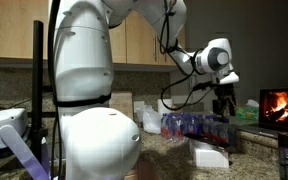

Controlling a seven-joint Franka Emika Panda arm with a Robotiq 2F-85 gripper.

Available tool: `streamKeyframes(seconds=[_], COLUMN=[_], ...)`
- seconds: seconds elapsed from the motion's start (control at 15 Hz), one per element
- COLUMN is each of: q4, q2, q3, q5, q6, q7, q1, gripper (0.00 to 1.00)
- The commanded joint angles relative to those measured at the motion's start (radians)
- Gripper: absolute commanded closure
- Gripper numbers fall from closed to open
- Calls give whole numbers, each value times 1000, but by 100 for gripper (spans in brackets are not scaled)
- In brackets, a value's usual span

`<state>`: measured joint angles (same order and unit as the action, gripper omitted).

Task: Take the bottle and the black object and put them on the counter, then stack the clear tape, the black object and the bottle on the box

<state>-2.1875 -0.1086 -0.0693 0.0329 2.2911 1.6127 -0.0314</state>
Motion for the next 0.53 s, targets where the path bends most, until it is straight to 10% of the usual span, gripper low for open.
streamKeyframes(seconds=[0.0,0.47], q4=[40,269], q2=[-31,117], q3=[-50,-125], q5=[-48,1], q6=[-102,-204], q7=[-75,-291], q1=[-88,-156], gripper=[0,0])
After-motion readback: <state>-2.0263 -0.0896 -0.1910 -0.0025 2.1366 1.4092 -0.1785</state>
